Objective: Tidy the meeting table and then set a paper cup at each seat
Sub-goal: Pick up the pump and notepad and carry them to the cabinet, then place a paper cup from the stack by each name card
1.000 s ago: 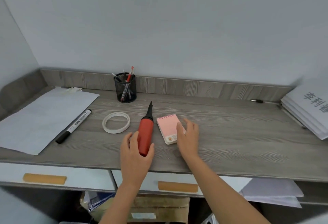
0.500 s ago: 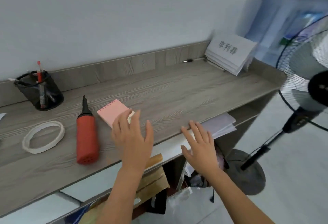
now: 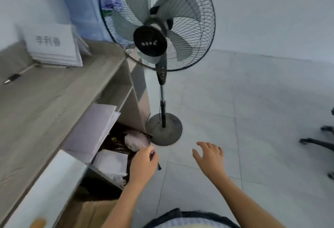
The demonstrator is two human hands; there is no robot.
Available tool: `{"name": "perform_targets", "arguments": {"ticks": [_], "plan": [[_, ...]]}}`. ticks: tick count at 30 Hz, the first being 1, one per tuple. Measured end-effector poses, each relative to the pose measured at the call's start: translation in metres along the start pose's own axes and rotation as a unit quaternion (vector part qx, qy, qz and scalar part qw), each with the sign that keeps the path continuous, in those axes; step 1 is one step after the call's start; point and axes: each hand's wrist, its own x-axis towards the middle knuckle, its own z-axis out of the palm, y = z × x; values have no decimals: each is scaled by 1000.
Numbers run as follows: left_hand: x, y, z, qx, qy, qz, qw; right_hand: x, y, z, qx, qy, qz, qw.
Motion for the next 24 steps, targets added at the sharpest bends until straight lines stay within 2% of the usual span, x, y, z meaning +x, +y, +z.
{"name": "perform_targets", "arguments": {"ticks": [5,9,12,18,24], "plan": [[22,43,56,-28,-46,-15,998,21,72,-28,12,32,42,999],[44,90,106,-14,-68,6,998,30,135,-54,27,62,63,996],[52,139,151,-1,-128,49,991,23,190,-73,65,97,110,987],[48,249,230,41,-266,193,944,-25,280,-94,133,176,283,934],[36,317,294,69,-355,266,893,-59,335,-103,148,235,402,872]]}}
